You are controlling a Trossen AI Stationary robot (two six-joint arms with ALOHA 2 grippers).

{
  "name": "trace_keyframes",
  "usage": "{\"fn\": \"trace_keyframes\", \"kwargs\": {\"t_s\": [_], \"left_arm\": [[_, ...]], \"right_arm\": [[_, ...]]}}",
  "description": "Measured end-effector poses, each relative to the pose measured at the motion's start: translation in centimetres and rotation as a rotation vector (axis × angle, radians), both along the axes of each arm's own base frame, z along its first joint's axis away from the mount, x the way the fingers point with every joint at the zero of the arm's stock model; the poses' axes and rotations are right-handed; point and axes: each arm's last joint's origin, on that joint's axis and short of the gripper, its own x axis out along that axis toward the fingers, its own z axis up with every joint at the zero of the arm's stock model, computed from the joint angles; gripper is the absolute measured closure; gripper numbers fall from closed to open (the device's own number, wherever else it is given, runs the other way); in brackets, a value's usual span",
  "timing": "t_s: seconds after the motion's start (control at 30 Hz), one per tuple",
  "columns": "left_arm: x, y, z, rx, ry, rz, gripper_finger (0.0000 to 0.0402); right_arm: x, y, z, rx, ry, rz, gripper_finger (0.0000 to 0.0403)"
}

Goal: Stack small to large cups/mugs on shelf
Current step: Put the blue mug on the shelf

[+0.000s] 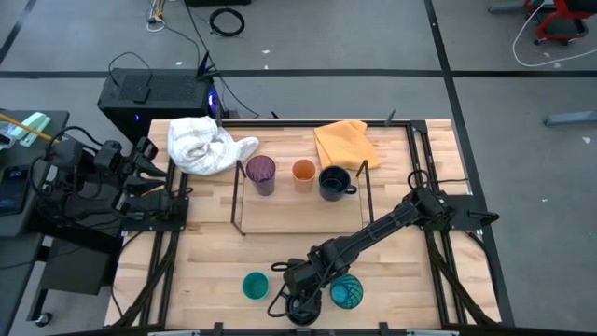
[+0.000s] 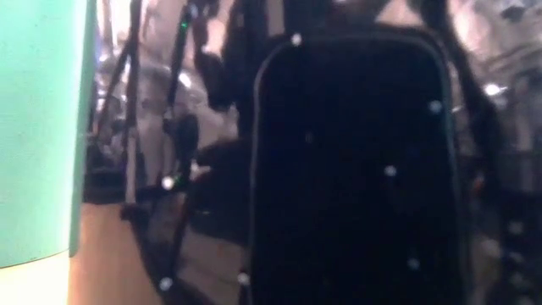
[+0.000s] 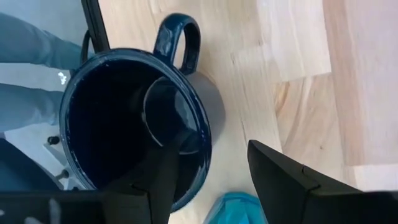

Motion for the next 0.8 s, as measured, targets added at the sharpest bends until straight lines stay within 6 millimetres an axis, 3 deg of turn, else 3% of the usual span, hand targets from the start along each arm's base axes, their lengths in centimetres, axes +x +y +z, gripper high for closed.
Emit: {"fn": "trace_keyframes", "kwargs": {"t_s": [0.53,0.8], "left_arm": [[0.0,0.0,0.0,0.005,-0.001,0.001,0.0308],[0.0,0.0,0.0,0.003,-0.002,0.001,0.0308]], "right_arm": [[0.0,0.0,0.0,0.000,-0.005,-0.010,0.0204],[0.4,0.3,-1.3,0.015,0.026,-0.025,0.0204]]}}
